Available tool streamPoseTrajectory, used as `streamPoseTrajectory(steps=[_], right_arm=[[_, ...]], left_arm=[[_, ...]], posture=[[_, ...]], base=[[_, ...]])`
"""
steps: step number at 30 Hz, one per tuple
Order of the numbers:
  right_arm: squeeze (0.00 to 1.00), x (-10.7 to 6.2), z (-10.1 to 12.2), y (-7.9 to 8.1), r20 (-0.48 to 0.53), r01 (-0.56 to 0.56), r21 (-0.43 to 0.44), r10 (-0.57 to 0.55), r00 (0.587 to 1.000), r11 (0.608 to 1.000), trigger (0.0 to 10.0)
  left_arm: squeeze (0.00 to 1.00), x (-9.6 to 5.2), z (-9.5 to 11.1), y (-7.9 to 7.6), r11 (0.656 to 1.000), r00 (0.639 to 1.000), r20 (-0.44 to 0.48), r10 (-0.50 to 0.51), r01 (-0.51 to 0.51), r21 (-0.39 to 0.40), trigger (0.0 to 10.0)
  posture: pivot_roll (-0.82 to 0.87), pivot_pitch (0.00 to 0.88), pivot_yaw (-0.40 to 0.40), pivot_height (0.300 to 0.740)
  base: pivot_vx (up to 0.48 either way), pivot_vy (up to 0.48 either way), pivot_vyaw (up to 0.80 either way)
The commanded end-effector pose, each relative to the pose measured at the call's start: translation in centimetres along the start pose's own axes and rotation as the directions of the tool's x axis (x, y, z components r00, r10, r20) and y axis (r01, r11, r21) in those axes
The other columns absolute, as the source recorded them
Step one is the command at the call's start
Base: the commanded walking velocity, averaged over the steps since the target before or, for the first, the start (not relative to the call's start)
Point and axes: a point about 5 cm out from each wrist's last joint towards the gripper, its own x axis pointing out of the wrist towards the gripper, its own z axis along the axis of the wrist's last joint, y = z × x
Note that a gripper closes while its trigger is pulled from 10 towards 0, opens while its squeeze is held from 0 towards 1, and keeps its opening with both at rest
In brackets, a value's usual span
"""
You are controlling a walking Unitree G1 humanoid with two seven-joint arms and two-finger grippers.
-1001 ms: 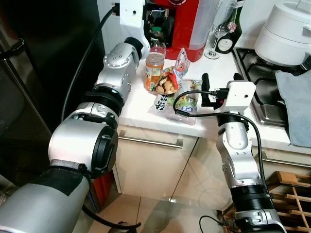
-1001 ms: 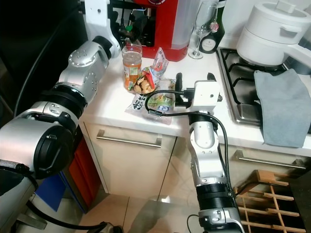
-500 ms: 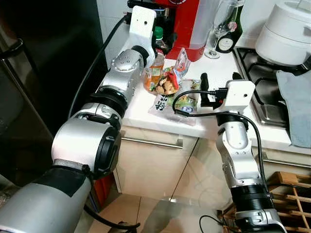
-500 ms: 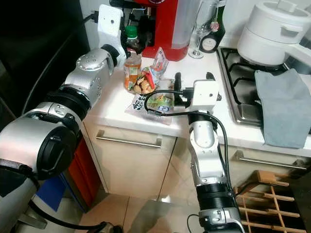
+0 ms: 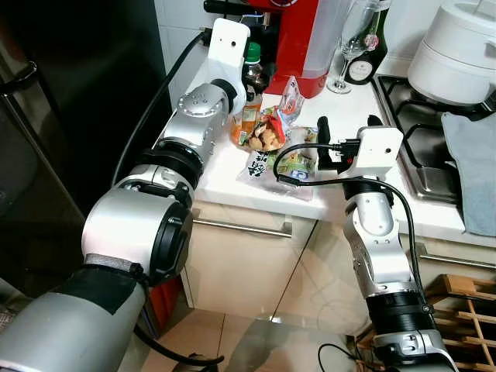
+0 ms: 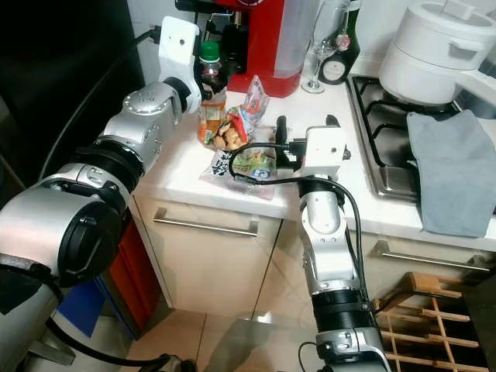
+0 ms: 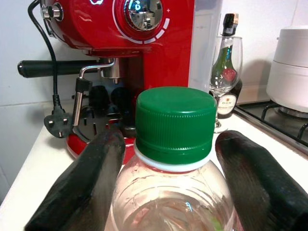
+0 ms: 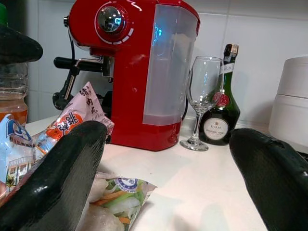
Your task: Restocking fridge
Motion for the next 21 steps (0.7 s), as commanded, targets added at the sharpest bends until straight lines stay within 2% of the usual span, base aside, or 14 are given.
streamPoseTrajectory(steps=[1,6,15,18,21], right_arm=[[0.0,0.4,0.3,0.0,0.009,0.004,0.004,-0.004,1.0,1.0,10.0],[0.0,0.0,-0.2,0.4,-0.018,0.001,0.024,0.0,1.0,1.0,10.0],[0.0,0.3,-0.5,1.2,-0.03,-0.014,0.04,0.015,0.999,0.999,10.0],[0.0,0.3,-0.6,1.4,-0.032,-0.016,0.045,0.017,0.999,0.999,10.0],[0.0,0.5,-1.1,1.2,-0.066,0.014,0.097,-0.007,0.998,0.995,10.0]], left_arm=[[0.0,0.0,-0.4,-0.1,1.0,0.999,-0.031,-0.014,0.015,0.005,0.0],[0.0,-0.3,-1.4,0.2,1.0,0.998,-0.064,-0.002,0.002,0.004,0.0],[0.0,-0.3,-1.2,0.2,1.0,0.998,-0.064,-0.018,0.018,0.003,0.0],[0.0,-0.3,-1.4,0.3,1.0,0.997,-0.071,-0.012,0.01,-0.018,0.0],[0.0,-0.3,-1.0,0.6,1.0,0.999,-0.047,-0.003,0.003,0.0,0.0]], posture=[[-0.04,0.0,-0.011,0.74],[-0.04,0.0,-0.014,0.74],[-0.04,0.0,-0.003,0.74],[-0.03,0.0,0.0,0.74],[-0.02,0.0,-0.003,0.74]], base=[[0.0,0.0,0.0],[0.0,0.0,0.0],[0.0,0.0,0.0],[0.0,0.0,0.0],[0.0,0.0,0.0]])
